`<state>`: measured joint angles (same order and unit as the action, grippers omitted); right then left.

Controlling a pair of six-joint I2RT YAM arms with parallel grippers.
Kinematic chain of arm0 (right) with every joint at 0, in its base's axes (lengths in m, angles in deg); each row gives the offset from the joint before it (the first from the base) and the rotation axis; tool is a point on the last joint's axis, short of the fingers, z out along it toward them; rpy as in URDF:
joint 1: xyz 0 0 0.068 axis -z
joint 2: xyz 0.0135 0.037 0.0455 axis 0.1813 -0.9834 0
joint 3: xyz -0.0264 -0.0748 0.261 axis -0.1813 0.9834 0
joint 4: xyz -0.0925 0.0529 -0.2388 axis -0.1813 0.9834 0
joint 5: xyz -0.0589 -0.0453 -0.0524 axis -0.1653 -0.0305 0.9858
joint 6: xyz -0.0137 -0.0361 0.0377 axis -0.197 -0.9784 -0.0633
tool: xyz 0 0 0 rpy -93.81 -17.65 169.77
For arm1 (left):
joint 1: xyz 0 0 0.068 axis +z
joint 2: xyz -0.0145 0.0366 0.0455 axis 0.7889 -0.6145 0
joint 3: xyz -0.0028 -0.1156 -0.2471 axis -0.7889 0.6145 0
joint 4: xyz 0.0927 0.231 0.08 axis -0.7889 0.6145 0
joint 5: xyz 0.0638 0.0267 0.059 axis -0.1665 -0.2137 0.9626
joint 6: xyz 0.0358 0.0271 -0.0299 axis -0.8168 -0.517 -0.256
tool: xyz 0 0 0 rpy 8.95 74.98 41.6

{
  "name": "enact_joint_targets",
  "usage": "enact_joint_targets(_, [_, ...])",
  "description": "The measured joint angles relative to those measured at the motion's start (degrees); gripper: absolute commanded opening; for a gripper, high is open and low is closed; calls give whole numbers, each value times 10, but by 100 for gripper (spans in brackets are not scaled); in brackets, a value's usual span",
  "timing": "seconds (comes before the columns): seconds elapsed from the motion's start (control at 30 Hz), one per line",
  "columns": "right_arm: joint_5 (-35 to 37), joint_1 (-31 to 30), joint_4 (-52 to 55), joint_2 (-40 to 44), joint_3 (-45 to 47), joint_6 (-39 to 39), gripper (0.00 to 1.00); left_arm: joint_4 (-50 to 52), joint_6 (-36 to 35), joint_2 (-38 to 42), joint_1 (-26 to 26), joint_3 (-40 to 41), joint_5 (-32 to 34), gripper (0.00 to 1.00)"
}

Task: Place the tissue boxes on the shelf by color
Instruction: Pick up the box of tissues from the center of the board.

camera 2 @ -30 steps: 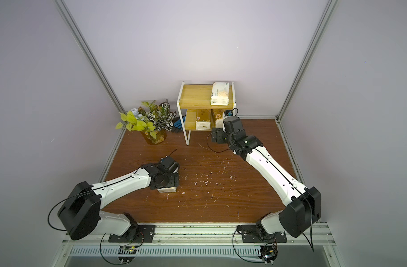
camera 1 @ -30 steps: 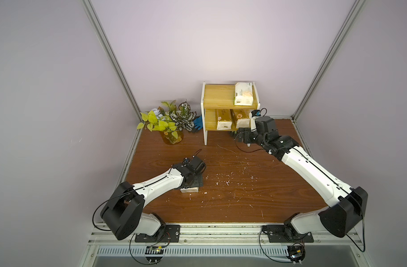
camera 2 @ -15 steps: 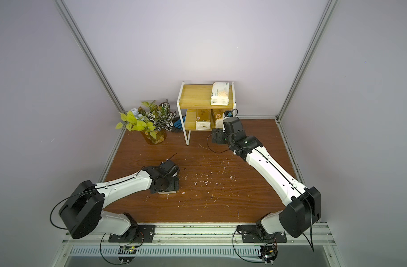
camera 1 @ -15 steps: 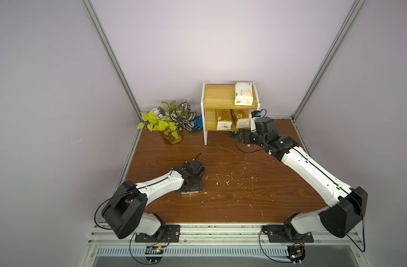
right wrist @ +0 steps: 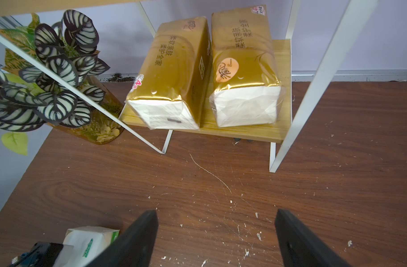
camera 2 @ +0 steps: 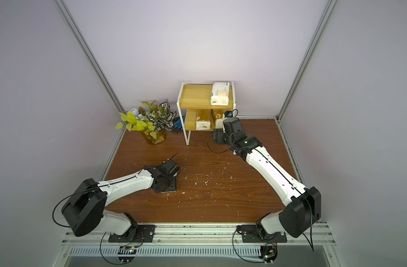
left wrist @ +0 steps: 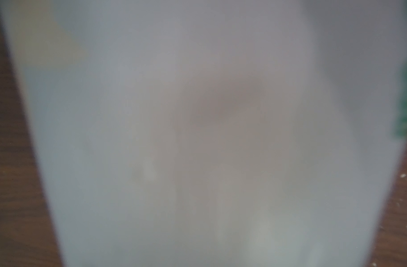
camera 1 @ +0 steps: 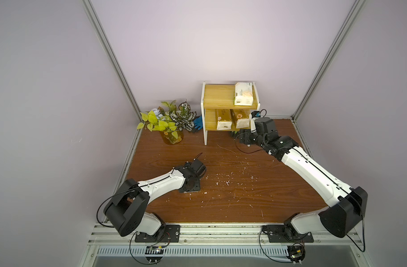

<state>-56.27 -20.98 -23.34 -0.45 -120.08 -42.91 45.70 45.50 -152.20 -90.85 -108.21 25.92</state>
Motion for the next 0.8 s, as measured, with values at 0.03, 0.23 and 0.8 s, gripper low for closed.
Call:
enact_joint_targets(0.03, [0, 0, -1, 0, 0, 0, 87, 6, -2, -1, 0, -5, 0, 59])
enact_joint_targets(0.23, [0, 0, -7, 0, 0, 2, 87, 41, -24, -3, -1, -77, 5, 58])
enact_joint_targets(0.8, [0, 0, -37, 0, 0, 7, 87, 76, -137, 14, -23, -369, 60, 66])
